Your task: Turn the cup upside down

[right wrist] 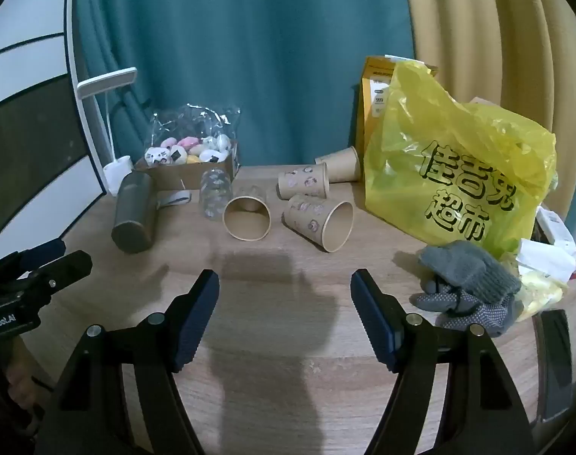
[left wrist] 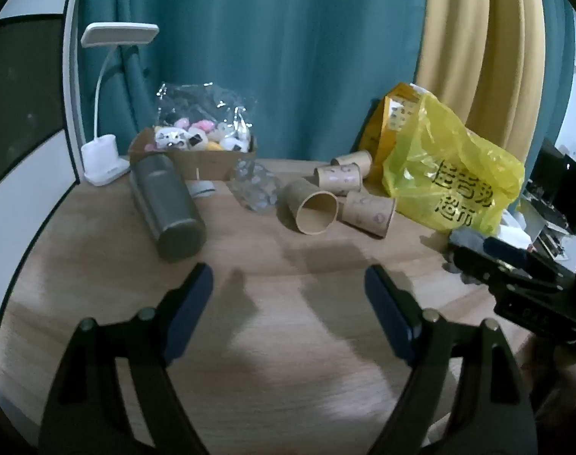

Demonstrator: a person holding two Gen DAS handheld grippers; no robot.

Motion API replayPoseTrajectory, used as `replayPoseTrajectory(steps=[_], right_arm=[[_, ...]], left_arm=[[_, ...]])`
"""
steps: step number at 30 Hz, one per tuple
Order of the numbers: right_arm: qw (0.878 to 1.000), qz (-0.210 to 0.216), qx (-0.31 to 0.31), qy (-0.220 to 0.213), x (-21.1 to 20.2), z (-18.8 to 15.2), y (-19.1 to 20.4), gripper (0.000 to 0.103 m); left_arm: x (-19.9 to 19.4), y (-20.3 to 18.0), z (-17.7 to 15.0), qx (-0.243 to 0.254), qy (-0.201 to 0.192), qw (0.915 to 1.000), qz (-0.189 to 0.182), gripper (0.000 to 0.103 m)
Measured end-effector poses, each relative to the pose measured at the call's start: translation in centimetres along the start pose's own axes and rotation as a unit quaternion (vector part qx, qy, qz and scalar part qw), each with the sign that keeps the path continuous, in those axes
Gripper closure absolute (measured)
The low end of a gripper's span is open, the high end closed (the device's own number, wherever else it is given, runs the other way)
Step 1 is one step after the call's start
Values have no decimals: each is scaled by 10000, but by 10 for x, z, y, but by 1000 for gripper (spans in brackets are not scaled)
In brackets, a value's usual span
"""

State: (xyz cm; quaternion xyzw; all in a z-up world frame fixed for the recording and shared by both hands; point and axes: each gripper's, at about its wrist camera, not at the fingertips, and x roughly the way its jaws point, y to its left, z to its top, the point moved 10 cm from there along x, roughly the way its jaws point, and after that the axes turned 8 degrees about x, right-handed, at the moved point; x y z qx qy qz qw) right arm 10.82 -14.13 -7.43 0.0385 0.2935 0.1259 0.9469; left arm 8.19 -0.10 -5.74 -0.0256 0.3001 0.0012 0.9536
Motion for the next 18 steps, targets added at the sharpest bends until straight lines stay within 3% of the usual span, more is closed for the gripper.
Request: replayPoseTrajectory(steps=[18], right_arm=[[9999,-7,-88,70,4,1,2,28]], left_arm=[[0,-3,1,20,21,10000,-42,20]])
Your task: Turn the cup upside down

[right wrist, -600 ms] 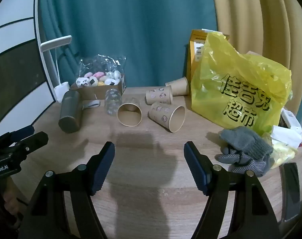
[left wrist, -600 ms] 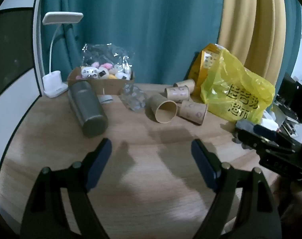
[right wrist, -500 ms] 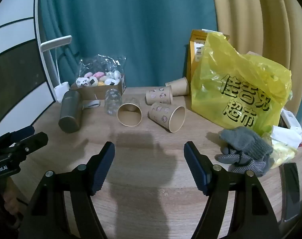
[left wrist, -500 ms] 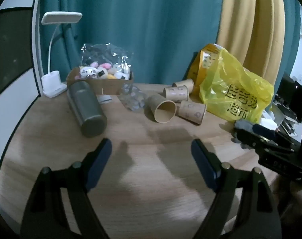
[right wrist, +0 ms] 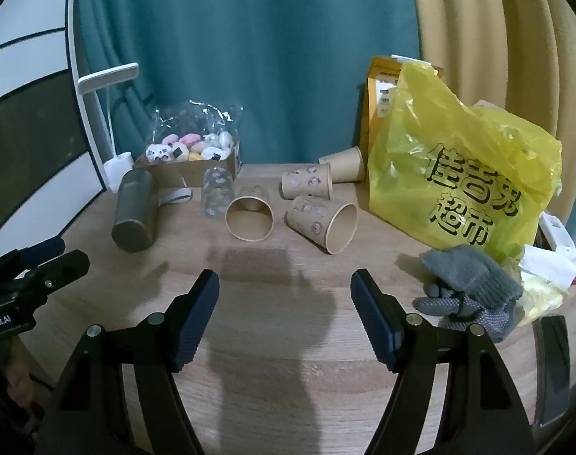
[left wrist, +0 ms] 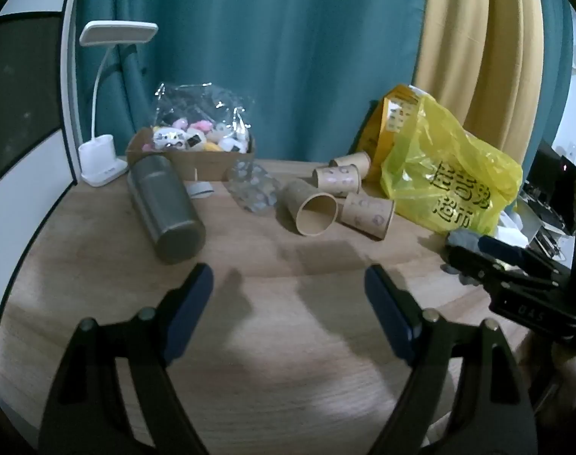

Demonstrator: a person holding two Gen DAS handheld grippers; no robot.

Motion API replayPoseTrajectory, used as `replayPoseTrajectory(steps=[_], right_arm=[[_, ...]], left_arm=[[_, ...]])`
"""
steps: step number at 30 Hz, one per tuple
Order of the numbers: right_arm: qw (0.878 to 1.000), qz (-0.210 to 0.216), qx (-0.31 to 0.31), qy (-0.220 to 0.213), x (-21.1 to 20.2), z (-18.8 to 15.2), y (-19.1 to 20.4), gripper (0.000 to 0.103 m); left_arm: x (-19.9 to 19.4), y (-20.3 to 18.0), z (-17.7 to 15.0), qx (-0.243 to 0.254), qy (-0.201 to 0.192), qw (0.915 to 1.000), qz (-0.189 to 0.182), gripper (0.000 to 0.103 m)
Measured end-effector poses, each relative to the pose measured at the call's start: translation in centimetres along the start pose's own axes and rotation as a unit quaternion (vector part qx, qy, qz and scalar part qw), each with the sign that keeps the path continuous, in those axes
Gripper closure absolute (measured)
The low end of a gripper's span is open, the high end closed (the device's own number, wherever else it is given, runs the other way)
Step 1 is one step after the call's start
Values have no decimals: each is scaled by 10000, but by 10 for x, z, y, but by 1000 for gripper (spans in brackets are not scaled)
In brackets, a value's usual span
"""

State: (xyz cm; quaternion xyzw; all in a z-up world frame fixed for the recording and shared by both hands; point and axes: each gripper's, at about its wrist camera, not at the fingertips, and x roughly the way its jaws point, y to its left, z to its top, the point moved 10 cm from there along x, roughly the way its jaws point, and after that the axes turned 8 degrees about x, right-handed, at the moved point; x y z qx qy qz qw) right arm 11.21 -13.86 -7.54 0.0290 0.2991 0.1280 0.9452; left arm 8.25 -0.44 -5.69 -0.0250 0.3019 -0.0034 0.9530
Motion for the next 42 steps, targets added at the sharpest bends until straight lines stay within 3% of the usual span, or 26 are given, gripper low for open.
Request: replayPoseTrajectory(steps=[42], right_arm=[[9999,19,-25,100,12,1,2,28]], left_arm=[[3,4,7,68,-49,10000,29,20]])
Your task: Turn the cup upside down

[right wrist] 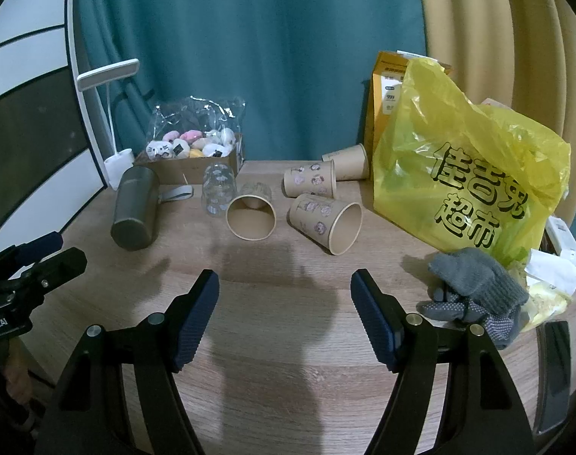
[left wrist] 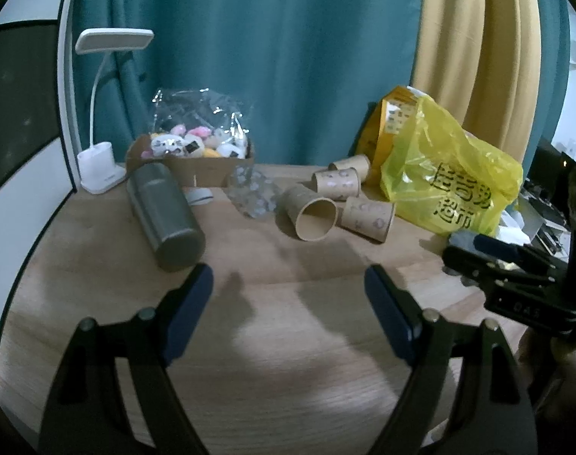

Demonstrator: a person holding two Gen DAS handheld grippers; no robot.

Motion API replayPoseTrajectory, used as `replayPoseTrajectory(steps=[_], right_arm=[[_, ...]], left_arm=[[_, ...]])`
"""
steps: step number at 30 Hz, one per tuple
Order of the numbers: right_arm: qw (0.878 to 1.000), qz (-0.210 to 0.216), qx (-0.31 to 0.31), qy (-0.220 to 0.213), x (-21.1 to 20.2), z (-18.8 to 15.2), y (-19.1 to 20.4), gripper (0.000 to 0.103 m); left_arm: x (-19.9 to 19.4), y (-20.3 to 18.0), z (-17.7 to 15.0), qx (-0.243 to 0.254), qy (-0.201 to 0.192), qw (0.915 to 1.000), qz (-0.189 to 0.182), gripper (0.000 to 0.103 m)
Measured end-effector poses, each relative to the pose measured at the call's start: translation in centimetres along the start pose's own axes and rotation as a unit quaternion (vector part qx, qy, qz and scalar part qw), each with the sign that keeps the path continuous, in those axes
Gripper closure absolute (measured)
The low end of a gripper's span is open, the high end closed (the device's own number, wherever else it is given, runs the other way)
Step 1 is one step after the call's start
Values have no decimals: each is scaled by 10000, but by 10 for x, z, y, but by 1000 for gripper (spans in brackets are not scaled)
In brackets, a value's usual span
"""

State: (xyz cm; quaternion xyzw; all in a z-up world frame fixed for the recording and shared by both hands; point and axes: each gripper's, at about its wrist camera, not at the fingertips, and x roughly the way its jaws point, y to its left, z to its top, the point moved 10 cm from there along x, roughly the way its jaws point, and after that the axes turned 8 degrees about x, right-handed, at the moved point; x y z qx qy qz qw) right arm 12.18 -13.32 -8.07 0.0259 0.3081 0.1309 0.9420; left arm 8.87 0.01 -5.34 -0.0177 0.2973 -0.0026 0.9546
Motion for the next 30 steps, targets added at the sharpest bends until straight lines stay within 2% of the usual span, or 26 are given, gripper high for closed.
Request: replayPoseTrajectory(steps=[30], right_arm=[[10000,-1,15,30,0,2,0,28]], left_arm=[[1,0,-2,-21,29,10000,2,20]])
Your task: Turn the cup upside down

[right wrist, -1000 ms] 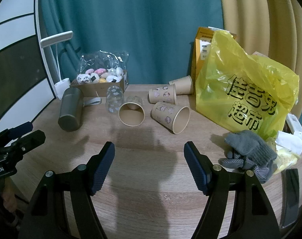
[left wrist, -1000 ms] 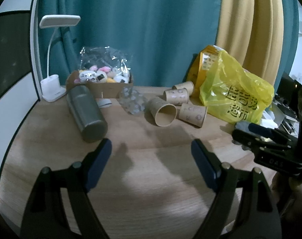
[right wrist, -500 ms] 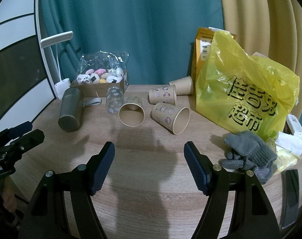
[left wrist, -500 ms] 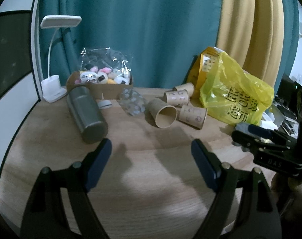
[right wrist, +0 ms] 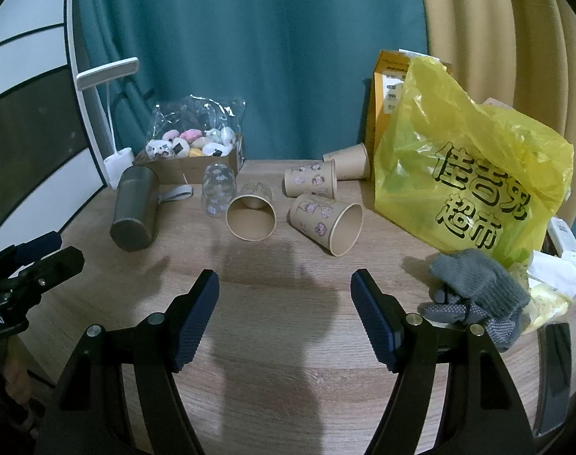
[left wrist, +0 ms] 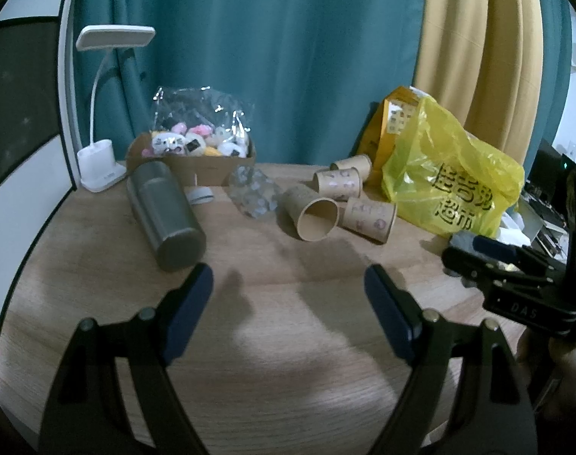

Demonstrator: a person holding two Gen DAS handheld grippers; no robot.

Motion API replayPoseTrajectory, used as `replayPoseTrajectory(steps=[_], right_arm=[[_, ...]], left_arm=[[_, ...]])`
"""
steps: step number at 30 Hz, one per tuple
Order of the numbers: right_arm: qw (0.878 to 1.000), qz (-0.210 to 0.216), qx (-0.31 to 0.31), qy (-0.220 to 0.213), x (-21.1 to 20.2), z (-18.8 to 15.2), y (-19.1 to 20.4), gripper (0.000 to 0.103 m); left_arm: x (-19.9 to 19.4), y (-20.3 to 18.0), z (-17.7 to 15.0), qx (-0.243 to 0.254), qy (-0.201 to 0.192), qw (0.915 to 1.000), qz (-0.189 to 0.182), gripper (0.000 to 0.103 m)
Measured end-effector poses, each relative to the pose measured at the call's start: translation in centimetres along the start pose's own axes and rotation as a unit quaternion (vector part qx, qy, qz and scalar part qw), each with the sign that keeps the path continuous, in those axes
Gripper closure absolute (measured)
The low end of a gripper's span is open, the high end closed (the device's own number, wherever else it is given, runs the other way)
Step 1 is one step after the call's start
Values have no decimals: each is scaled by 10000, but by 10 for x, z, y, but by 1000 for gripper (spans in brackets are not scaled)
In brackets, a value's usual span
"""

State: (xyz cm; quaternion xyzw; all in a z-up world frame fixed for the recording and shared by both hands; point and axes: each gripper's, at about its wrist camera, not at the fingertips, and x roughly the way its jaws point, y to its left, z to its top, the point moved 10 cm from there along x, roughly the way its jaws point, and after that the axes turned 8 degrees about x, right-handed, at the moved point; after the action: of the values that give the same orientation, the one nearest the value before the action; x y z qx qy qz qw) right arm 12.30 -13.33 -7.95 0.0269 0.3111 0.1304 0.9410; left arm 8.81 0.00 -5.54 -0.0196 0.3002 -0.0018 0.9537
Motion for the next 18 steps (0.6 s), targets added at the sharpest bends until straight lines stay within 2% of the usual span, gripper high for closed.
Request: replayPoseTrajectory(steps=[11,14,18], right_arm=[[10000,19,42,76,13,2,-6,28],[9999,24,62,123,21,4,-12,28],[9997,-8,120,194,32,6,-24,28]], left_arm=[[21,-5,3,37,260,9996,-139,20],[36,-7,8,28,504,9982,-321,20],[66,-11,14,47,1028,9927,-624,20]])
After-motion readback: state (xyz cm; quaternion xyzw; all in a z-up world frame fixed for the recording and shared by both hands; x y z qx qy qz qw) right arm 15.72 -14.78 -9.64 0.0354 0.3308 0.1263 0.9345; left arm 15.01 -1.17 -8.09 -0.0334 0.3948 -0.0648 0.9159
